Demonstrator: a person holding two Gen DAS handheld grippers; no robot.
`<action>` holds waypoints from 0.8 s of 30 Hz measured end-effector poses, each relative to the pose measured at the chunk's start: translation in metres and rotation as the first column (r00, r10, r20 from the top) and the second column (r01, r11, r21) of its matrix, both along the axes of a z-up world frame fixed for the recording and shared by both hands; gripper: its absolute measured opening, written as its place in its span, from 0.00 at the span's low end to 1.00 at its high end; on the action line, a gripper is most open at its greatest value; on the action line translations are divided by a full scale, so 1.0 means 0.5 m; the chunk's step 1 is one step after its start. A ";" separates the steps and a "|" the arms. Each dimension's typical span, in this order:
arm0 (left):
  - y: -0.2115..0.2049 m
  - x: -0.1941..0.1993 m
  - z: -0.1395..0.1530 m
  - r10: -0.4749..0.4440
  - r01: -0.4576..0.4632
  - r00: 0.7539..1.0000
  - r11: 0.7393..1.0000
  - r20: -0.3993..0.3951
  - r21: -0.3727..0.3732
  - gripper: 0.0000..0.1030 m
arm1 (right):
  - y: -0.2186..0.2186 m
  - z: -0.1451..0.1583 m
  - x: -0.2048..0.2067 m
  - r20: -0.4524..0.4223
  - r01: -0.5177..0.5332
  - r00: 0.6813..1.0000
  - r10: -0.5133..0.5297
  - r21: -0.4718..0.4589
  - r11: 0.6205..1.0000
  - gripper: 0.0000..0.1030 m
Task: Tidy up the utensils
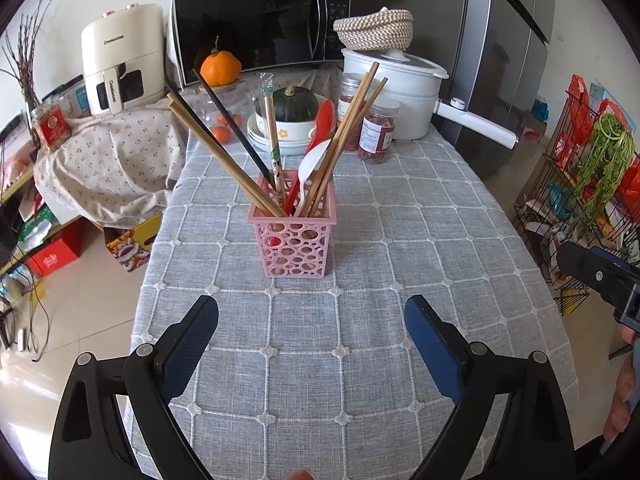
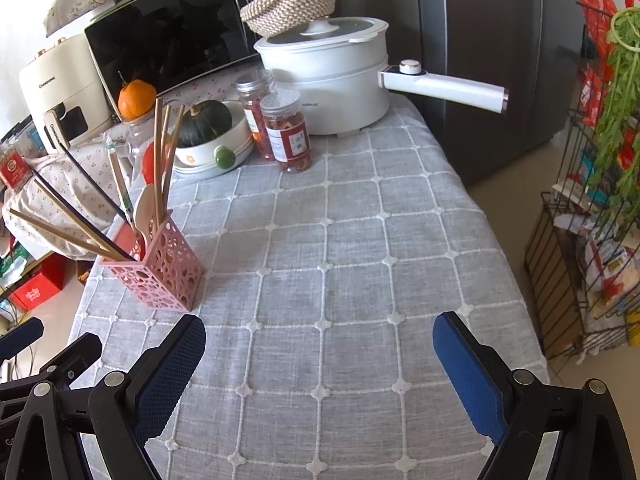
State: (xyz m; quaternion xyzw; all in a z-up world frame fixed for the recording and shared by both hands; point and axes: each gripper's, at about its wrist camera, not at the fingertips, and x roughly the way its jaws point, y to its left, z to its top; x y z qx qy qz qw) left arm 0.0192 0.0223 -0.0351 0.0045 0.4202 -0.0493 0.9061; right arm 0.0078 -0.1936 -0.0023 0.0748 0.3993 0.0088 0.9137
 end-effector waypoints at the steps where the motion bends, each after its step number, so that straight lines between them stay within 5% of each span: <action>1: 0.002 0.001 0.000 0.002 -0.002 1.000 1.000 -0.002 0.000 0.93 | 0.000 0.000 0.000 0.000 0.002 1.000 -0.002 -0.001 1.000 0.92; 24: 0.006 -0.017 0.032 -0.003 0.004 0.998 1.000 0.059 -0.013 0.94 | 0.010 -0.011 0.008 -0.021 0.002 1.000 -0.003 -0.025 1.000 0.92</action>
